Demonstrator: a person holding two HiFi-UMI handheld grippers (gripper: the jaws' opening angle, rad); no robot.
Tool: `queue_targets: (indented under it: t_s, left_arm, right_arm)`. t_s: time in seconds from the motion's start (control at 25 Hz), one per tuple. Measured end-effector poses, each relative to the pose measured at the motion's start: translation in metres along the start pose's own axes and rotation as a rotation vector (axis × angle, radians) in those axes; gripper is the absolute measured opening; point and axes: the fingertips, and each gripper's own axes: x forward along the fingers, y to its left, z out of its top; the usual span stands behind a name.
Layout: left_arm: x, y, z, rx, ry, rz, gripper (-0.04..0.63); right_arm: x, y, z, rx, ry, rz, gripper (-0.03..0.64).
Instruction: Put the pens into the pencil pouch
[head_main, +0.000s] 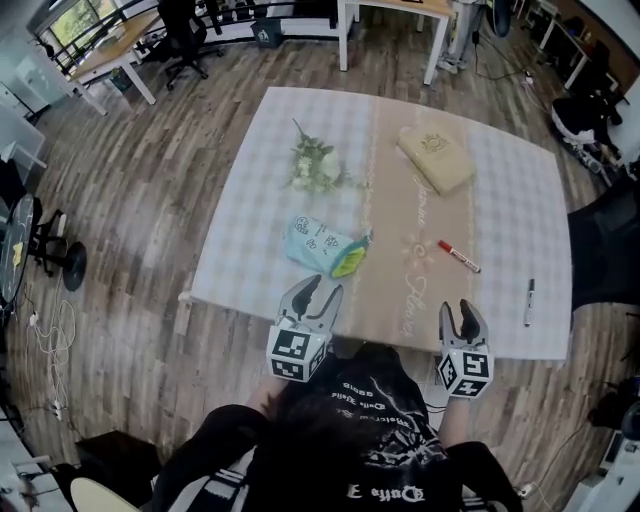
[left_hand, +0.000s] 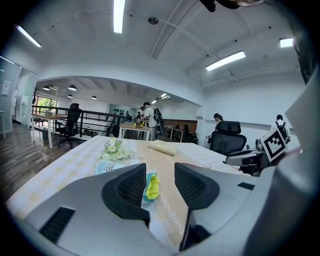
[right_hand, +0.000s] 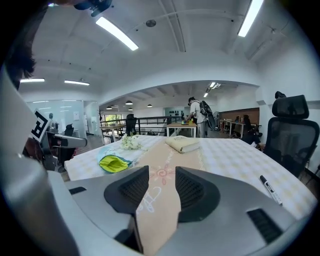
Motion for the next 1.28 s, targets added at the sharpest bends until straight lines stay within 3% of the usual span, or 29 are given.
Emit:
queue_targets:
  t_s: [0.36, 0.64, 1.28]
  left_arm:
    - [0.028, -0.012, 0.01, -0.011, 0.003, 0.107, 0.19]
    - [0.041, -0.019, 0.008, -0.02, 0.025, 0.187, 0.19]
    - [0.049, -0.032, -0.001, -0.048, 0.069, 0.34, 0.19]
  right_arm:
    - [0.045, -0.074, 0.004, -0.112, 0.101, 0.125, 0.207]
    - [0.082, -0.12, -0.013, -0.176, 0.193, 0.169, 0.213]
    - [0.136, -0.144, -0.061, -0.299, 0.379, 0.38, 0.216]
